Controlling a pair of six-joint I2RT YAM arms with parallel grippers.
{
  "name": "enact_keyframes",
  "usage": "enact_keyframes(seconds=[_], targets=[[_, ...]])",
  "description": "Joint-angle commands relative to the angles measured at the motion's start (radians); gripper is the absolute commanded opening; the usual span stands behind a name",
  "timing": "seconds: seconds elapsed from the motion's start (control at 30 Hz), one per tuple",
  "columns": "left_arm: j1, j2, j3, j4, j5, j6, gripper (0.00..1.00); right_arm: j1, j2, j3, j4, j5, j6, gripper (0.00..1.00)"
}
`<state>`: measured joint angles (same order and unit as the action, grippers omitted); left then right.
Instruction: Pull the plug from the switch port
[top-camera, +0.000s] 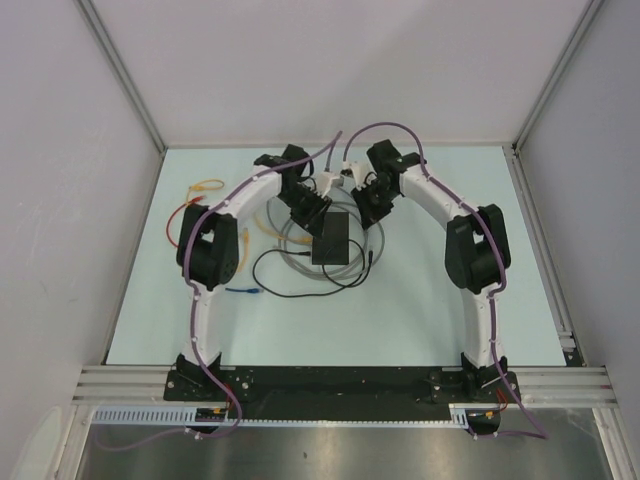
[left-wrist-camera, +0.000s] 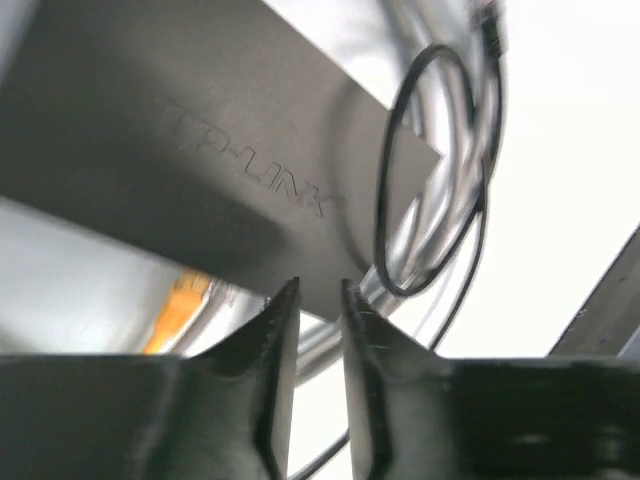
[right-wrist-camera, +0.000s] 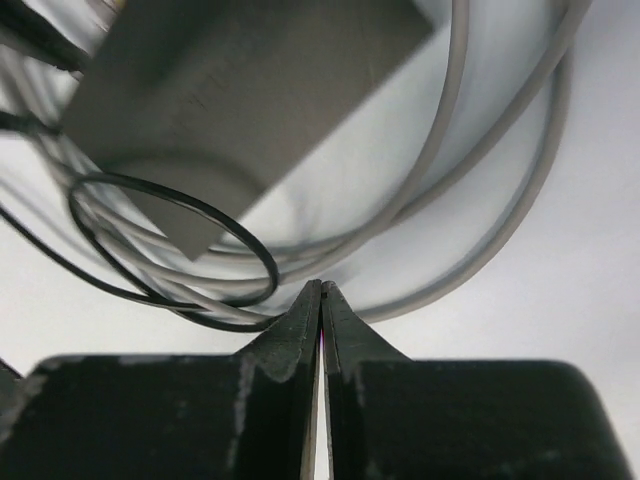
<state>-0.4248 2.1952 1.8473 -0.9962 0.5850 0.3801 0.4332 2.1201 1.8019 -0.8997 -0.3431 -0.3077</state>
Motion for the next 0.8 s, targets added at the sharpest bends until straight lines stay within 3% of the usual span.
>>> enact_keyframes(seconds=[0.0,0.1,0.3,0.5,0.77], targets=[[0.076,-0.143,0.024,0.041,0.019,-0.035,0.42,-0.016,0.006,0.141,0.012,-0.138,0.015,0.06],[0.110,-0.101,0.059,0.028,-0.017,-0.040,0.49,-0.005,0.087,0.226,-0.010,-0.211,0.033,0.05],[0.165,-0.005,0.142,0.019,0.062,-0.116,0.50,0.018,0.207,0.313,-0.015,-0.252,0.001,0.00],[0.170,-0.051,-0.008,0.188,0.140,-0.260,0.46,0.022,0.258,0.303,-0.025,-0.277,-0.060,0.00],[0.172,0.057,0.043,0.220,0.226,-0.245,0.47,0.038,0.311,0.226,-0.030,-0.232,-0.097,0.00]])
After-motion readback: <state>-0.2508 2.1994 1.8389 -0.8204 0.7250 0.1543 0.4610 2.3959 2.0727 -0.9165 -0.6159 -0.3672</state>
